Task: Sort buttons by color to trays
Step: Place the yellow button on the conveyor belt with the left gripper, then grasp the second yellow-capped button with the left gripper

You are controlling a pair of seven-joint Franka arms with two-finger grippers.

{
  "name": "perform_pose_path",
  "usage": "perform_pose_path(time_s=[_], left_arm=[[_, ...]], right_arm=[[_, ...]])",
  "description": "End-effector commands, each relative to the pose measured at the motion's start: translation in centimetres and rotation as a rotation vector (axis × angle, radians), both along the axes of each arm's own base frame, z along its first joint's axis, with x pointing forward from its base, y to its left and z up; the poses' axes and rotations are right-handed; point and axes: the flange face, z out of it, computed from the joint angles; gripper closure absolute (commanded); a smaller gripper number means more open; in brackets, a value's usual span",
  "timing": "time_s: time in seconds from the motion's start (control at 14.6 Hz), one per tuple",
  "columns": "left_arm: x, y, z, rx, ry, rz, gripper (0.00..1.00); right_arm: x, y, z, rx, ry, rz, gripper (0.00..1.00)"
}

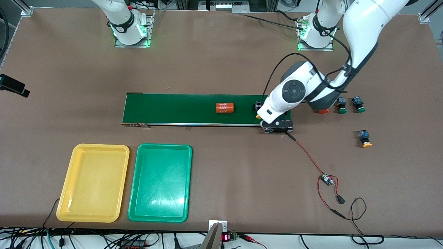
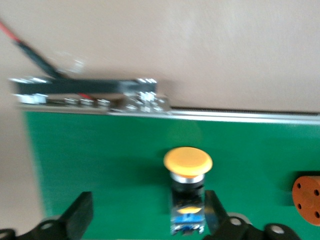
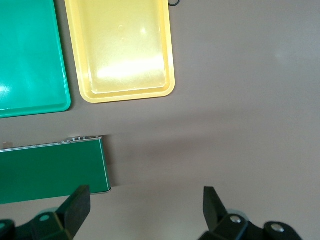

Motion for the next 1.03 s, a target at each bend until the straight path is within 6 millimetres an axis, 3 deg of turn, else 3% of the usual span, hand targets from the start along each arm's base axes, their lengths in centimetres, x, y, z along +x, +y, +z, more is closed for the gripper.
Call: perform_pose_path(time_s=[0.0, 0.14, 0.27, 0.41, 0.55, 0.68, 0.96], left_arm=[[3.4, 2.2, 7.0, 0.074, -0.003, 0.039, 0.0], [5.9, 5.8, 9.1, 0.102, 0.013, 0.066, 0.0], [8.3, 12.8, 8.2, 0.127, 0.036, 0.135, 0.0], [10.0, 20.3, 6.1, 0.132, 0.067, 0.177, 0.0], [10.8, 25.9, 3.8, 0.129, 0.094, 0.137, 0.0], [11.0, 30.6, 0.7, 0.169, 0.123, 0.075, 0.0], [11.4, 37.4, -2.6, 0.161, 0.099, -0.034, 0.0]], right_arm=[[-0.2, -0.1, 0.1, 0.006, -0.01, -0.01, 0.0], [-0.1, -0.1, 0.1, 0.01, -0.011, -0.011, 0.0], [-0.1, -0.1, 0.1, 0.01, -0.015, -0.01, 0.0], [0.0, -0.4, 0.1, 0.007, -0.024, -0.015, 0.0], [0.1, -0.4, 0.0, 0.006, -0.029, -0.015, 0.0], [0.0, -0.4, -0.1, 0.011, -0.031, -0.018, 0.0], [-0.6, -0.1, -0.1, 0.018, -0.024, -0.014, 0.0]])
